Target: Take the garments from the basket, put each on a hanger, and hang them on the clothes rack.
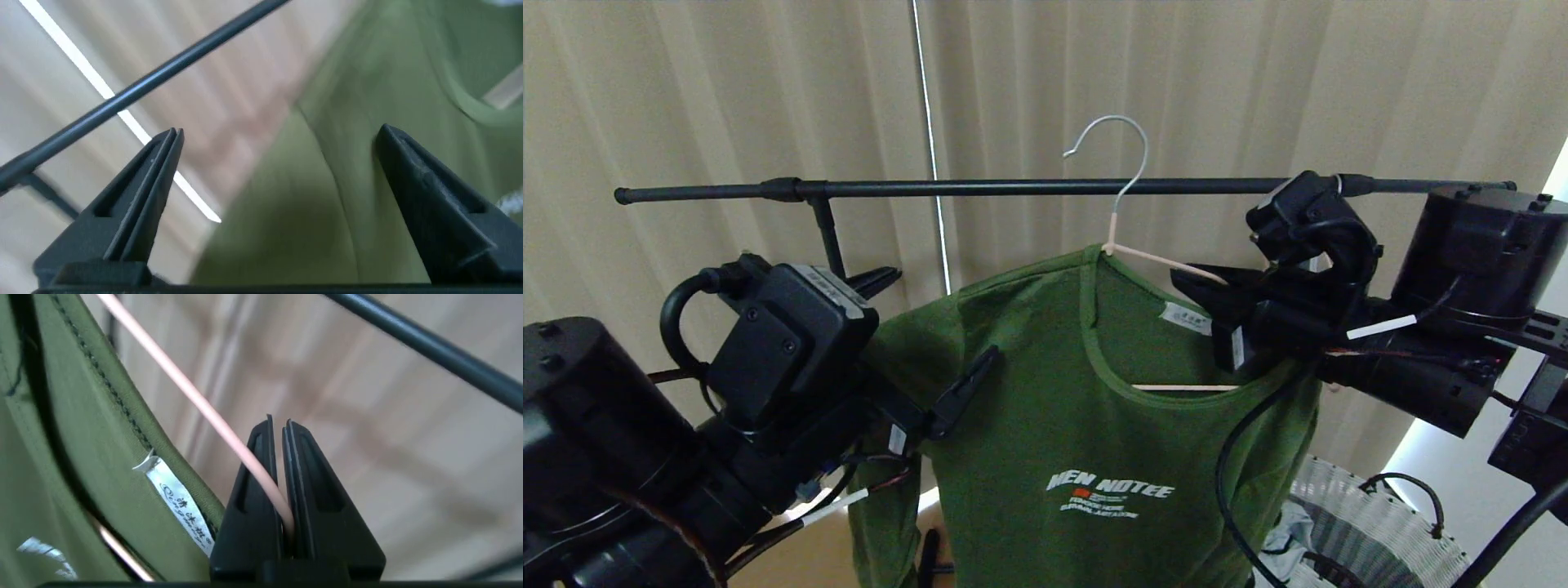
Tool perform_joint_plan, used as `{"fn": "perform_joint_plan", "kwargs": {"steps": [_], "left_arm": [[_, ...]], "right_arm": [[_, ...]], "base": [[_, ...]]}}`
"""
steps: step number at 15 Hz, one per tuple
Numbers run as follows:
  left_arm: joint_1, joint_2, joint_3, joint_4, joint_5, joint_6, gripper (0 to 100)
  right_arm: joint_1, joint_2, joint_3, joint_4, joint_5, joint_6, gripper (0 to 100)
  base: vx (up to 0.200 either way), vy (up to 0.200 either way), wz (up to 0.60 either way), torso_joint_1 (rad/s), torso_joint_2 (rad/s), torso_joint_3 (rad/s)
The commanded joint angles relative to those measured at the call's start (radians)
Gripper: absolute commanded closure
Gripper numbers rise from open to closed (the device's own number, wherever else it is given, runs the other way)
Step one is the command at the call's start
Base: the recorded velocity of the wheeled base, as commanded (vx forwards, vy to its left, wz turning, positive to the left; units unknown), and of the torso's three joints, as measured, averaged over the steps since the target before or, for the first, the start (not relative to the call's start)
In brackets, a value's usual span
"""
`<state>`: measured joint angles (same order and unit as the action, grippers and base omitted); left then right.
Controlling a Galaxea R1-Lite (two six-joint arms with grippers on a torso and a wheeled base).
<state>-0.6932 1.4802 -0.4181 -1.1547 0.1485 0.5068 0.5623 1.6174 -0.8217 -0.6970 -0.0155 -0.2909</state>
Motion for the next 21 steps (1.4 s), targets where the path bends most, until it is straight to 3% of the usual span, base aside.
{"fn": "perform_joint_plan", "kwargs": {"steps": [1,5,7,14,15,17,20,21], "left_arm": [[0.003,-0.057,0.051,0.001,-0.018,-0.001,0],[0.061,-0.092,0.134,0.001,-0.018,-0.014,0],[0.138,-0.075,0.186,0.001,-0.017,-0.010,0],[0.149,0.025,0.165,-0.005,-0.020,-0.021,0],[0.149,0.026,0.167,-0.005,-0.018,-0.024,100],[0.150,0.026,0.171,-0.005,-0.014,-0.027,100],[0.227,0.018,0.208,-0.005,-0.012,-0.028,100],[0.291,0.011,0.237,-0.007,-0.012,-0.025,100]], "right_arm": [[-0.047,-0.037,0.021,-0.002,0.000,-0.001,100],[-0.078,-0.102,0.053,0.001,0.002,0.001,100],[-0.081,-0.134,0.055,0.005,0.005,0.001,100],[-0.039,-0.152,0.058,-0.006,0.011,0.001,100],[-0.036,-0.152,0.058,-0.004,0.011,0.001,100],[-0.036,-0.152,0.058,-0.004,0.011,0.001,100],[-0.041,-0.151,0.059,-0.001,0.009,-0.001,100],[-0.055,-0.152,0.059,0.001,0.005,-0.001,100]], "base": [[0.000,0.000,0.00,0.000,0.00,0.000],[0.000,0.000,0.00,0.000,0.00,0.000],[0.000,0.000,0.00,0.000,0.00,0.000],[0.000,0.000,0.00,0.000,0.00,0.000],[0.000,0.000,0.00,0.000,0.00,0.000],[0.000,0.000,0.00,0.000,0.00,0.000],[0.000,0.000,0.00,0.000,0.00,0.000],[0.000,0.000,0.00,0.000,0.00,0.000]]}}
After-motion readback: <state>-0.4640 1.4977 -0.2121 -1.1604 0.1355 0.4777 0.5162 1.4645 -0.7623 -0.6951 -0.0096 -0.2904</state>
